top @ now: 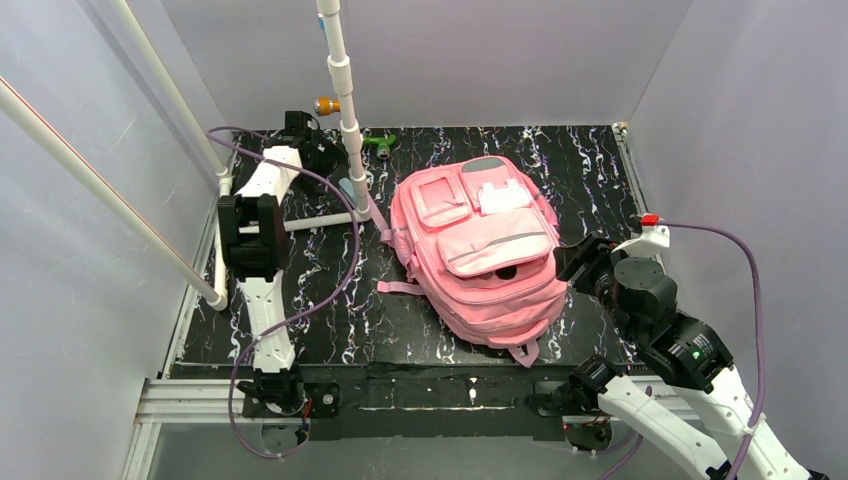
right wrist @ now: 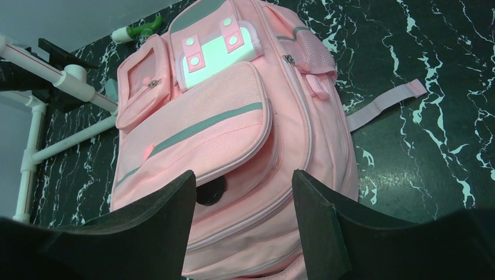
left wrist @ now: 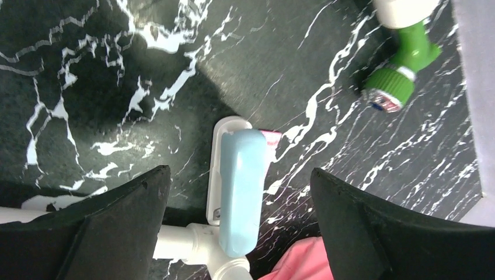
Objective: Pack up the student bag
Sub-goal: Pick up the stationery from the center of the board.
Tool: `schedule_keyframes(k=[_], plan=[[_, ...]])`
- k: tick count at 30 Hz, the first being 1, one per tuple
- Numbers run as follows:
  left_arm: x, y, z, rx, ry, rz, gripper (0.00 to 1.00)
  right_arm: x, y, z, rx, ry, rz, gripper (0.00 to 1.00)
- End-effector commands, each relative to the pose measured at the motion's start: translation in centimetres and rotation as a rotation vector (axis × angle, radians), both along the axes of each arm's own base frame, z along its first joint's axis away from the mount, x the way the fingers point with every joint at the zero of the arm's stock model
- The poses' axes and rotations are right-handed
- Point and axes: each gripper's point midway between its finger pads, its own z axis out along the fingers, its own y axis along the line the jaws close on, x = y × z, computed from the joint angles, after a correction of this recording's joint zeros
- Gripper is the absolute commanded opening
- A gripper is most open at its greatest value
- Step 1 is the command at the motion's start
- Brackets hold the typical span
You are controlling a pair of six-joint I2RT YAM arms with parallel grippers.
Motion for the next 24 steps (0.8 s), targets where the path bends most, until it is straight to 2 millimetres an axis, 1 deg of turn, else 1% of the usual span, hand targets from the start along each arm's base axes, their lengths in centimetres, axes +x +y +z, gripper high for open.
schedule_keyframes(k=[1, 5, 9, 12, 14, 16, 19, 20, 22, 24], plan=[[-1.7, -1.6, -1.2, 0.013, 0.104, 0.020, 0.88, 0.2, -0.1, 1.2, 0.023, -0.027, -0.017, 0.69], [-1.7, -2.9, -2.6, 0.014, 0.127, -0.001, 0.87, 0.3, 0.0, 1.2, 0.015, -0.023, -0.017, 0.70], [-1.6, -2.7, -3.9, 0.070, 0.140, 0.012, 0.80, 0.3, 0.0, 1.2, 0.023, -0.022, -0.016, 0.70], [-1.6, -2.5, -4.3, 0.086, 0.146, 0.011, 0.71, 0.2, -0.1, 1.2, 0.031, -0.020, -0.019, 0.70], [-1.4, -2.3, -4.1, 0.102, 0.136, 0.003, 0.62, 0.1, -0.1, 1.1, 0.037, -0.018, -0.020, 0.70], [-1.2, -2.0, -3.7, 0.122, 0.122, -0.006, 0.53, 0.1, -0.1, 1.1, 0.040, -0.017, -0.020, 0.70], [-0.8, -1.3, -2.6, 0.159, 0.094, -0.014, 0.36, 0.2, 0.1, 1.1, 0.040, -0.014, -0.018, 0.70], [-0.7, -0.9, -2.0, 0.174, 0.082, -0.011, 0.31, 0.2, 0.1, 1.0, 0.039, -0.012, -0.017, 0.70], [-0.5, 0.2, 0.0, 0.221, 0.042, -0.005, 0.23, 0.3, 0.2, 0.9, 0.038, -0.006, -0.015, 0.70], [-0.8, 1.9, 1.8, 0.282, 0.014, 0.024, 0.17, 0.3, 0.4, 0.9, 0.040, -0.003, -0.012, 0.70]])
